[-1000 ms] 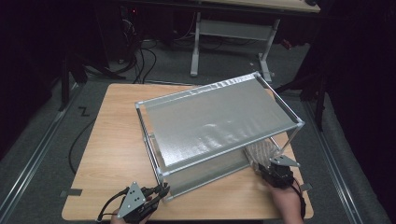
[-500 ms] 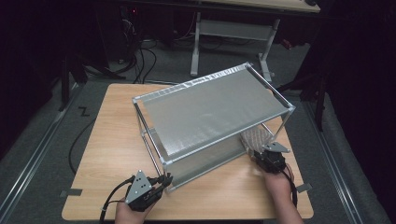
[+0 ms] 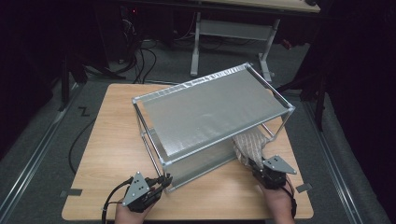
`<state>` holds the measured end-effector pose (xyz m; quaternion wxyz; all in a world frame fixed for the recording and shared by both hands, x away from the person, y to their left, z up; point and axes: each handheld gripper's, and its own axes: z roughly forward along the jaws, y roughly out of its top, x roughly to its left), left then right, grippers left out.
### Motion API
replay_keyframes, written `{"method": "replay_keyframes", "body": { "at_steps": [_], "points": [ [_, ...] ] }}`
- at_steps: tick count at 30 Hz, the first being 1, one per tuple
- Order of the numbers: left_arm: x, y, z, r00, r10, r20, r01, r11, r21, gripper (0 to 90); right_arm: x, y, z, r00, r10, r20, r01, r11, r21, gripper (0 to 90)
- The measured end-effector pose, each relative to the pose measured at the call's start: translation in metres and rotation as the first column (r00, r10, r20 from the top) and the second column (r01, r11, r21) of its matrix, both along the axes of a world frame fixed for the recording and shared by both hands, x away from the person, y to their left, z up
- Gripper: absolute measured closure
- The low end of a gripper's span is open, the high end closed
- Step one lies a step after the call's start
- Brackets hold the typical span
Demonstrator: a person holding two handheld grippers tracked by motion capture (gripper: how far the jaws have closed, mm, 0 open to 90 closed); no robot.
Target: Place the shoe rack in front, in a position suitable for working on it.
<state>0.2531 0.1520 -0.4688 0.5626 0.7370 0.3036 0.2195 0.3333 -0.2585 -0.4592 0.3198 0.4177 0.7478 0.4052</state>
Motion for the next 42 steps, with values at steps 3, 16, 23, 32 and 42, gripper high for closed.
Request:
{"method": "replay_keyframes", "body": {
  "at_steps": [3,16,23,32,42],
  "points": [
    [0.002,0.0,0.0,1.0,-0.008,0.003,0.008,1.0,0.006,80.1,-0.008,0.001,0.006,0.9987,0.031,0.041,-0.032,0.999,0.032,66.0],
    [0.003,-0.002,-0.001,0.9999,0.01,0.006,-0.01,0.9999,-0.006,80.1,-0.041,0.008,0.027,0.9822,0.077,0.171,-0.089,0.994,0.058,66.4],
    [0.003,0.003,-0.002,0.9996,0.029,0.001,-0.029,0.9994,-0.017,80.1,-0.052,0.0,0.047,0.963,0.037,0.267,-0.068,0.991,0.111,67.1],
    [-0.001,0.007,-0.001,0.999,0.046,0.002,-0.046,0.9989,-0.006,80.1,-0.053,-0.001,0.074,0.9351,0.014,0.354,-0.068,0.988,0.138,67.1],
    [-0.008,0.01,-0.002,0.9989,0.045,0.008,-0.045,0.999,-0.005,80.1,0.0,0.033,0.115,0.9232,0.041,0.382,-0.094,0.988,0.121,66.9]
  ]
}}
